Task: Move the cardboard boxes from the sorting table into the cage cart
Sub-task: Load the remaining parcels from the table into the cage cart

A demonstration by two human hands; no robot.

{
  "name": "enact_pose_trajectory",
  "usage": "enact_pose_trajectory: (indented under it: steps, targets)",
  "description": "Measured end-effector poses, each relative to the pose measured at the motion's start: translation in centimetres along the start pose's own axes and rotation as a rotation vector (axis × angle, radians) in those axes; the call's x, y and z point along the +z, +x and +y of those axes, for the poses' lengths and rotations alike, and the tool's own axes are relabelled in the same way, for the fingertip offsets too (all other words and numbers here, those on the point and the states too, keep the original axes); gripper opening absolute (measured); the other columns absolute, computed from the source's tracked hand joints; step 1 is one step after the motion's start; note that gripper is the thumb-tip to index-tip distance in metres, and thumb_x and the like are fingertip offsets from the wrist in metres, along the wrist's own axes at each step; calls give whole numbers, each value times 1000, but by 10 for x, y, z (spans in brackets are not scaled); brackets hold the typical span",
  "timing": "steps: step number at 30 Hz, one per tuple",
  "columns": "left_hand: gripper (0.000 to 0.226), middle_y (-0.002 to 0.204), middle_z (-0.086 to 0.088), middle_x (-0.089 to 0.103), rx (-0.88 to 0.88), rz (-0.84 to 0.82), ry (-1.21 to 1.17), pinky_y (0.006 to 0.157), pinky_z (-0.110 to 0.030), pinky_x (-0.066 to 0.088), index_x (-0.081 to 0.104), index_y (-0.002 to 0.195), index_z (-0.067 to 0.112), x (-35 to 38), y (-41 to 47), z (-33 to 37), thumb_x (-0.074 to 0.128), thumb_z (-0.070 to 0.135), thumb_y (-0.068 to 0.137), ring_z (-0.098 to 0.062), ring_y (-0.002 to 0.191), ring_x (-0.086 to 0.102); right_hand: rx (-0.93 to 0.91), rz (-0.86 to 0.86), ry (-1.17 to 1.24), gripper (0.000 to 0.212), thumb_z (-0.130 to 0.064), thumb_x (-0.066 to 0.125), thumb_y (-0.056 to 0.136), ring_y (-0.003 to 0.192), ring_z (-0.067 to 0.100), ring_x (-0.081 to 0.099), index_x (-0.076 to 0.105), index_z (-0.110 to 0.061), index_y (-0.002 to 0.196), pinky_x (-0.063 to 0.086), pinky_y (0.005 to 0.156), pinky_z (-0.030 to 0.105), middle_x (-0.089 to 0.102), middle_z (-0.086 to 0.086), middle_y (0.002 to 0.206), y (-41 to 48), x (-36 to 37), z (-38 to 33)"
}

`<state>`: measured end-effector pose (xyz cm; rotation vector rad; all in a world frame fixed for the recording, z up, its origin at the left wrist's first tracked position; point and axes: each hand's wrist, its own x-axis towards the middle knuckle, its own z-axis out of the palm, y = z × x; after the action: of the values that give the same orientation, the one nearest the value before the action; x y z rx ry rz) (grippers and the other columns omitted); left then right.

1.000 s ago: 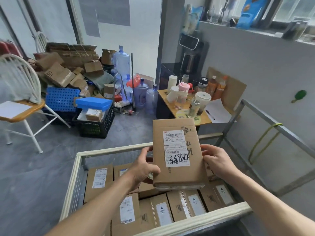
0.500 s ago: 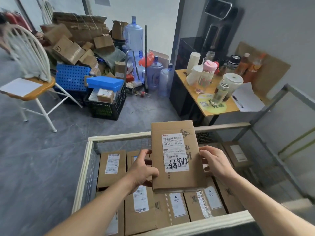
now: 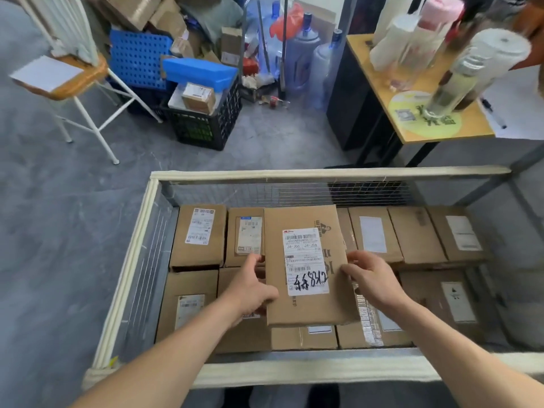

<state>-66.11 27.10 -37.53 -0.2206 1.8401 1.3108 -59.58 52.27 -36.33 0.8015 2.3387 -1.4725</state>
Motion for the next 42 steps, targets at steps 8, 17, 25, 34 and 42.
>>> enact_pose_trajectory:
  steps: [8,17,25,34,42]
  targets:
    - [95,121,7,57,-33,31,91,75,-43,62,32,145,33,27,33,-46,73,4,64,-22,97,68,65,-19,-27,17,-18,62,96,94,11,66,66,-31,105,54,78,36,72,-9,101,23,23,66]
    - [110,118,18,47,-82,-7,127,89,-38,60,15,157,38,48,52,-75,74,-6,76,-10,108,58,127,-66,-49,21,-17,63,93,94,14,68,66,-34,106,58,83,42,74,-8,100,36,32,110]
    - [126,131,13,51,-94,-33,206,71,-37,63,1,157,49,55,68,-90,76,-7,72,-18,92,71,186,-156,-53,42,-25,75,66,91,12,72,62,-33,106,58,77,38,75,-10,100,47,39,127]
    - [122,144,11,50,-92,-41,243,88,-34,59,3,155,50,66,65,-103,81,4,74,-16,107,65,192,-162,-113,35,-12,76,80,94,14,69,58,-29,106,60,80,43,72,-7,103,44,33,142]
    - [119,136,16,54,-100,-56,216,90,-36,59,4,156,49,76,60,-111,81,9,75,-12,107,65,188,-142,-125,32,-10,73,82,93,14,70,60,-29,105,60,81,44,73,-8,102,38,27,147]
